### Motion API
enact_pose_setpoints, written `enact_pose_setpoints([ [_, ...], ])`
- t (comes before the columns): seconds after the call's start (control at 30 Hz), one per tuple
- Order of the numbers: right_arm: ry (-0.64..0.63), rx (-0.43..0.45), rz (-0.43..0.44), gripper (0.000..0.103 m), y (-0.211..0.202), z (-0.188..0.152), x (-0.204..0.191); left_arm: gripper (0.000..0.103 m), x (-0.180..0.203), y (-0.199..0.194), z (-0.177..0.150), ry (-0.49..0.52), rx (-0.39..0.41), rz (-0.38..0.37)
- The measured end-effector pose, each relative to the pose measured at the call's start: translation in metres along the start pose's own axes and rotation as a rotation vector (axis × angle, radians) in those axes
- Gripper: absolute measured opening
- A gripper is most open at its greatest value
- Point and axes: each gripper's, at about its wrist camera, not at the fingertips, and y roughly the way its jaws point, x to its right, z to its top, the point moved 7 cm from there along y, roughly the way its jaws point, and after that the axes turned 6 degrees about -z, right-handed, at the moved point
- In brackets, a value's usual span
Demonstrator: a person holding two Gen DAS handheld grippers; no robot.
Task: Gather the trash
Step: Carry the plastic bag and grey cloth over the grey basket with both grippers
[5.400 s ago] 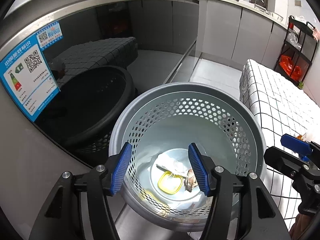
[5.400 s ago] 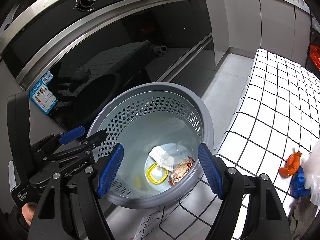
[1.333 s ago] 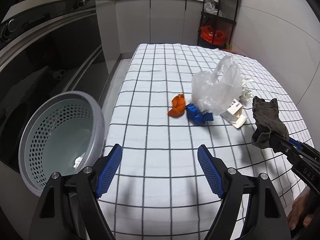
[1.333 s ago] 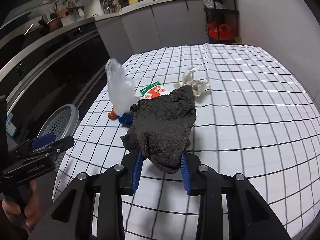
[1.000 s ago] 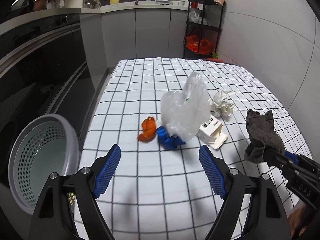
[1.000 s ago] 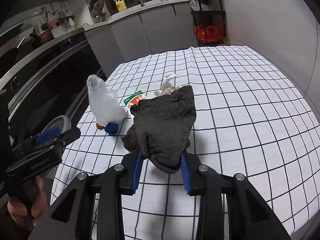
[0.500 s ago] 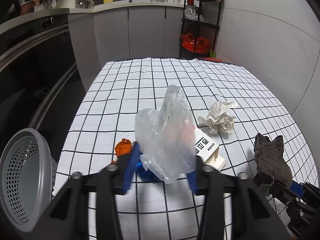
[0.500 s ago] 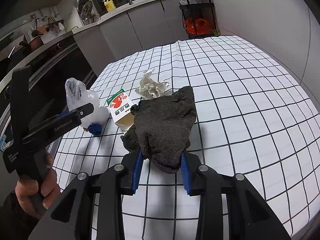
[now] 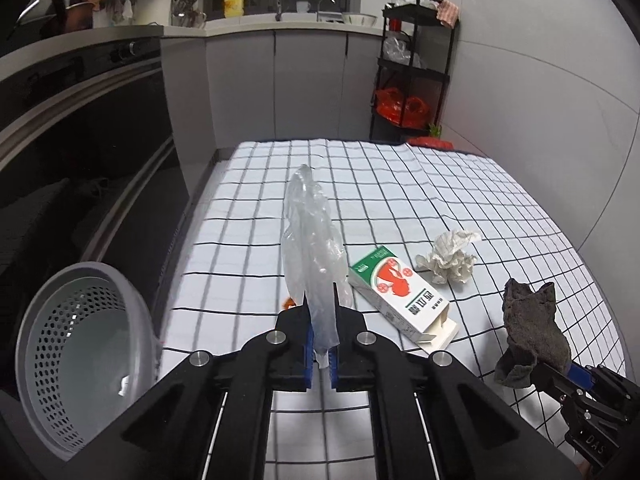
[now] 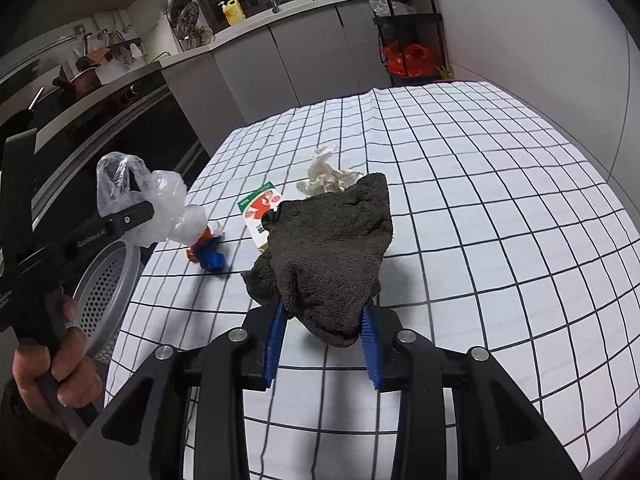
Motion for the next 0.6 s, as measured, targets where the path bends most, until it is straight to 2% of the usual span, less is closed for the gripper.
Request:
enact_pose_setpoints([
  [0.33,-0.093,0.017,0.058,0.033,-0.013,0.01,-0.055,0.006,-0.053,-0.044,-0.009,-0.031,0.024,0.068],
  [0.6,-0.16,0.011,0.155,0.033,-0.009,0.014,-0.119,0.006,-0.102,-0.068,-0.02,-0.068,0.023,0.123],
])
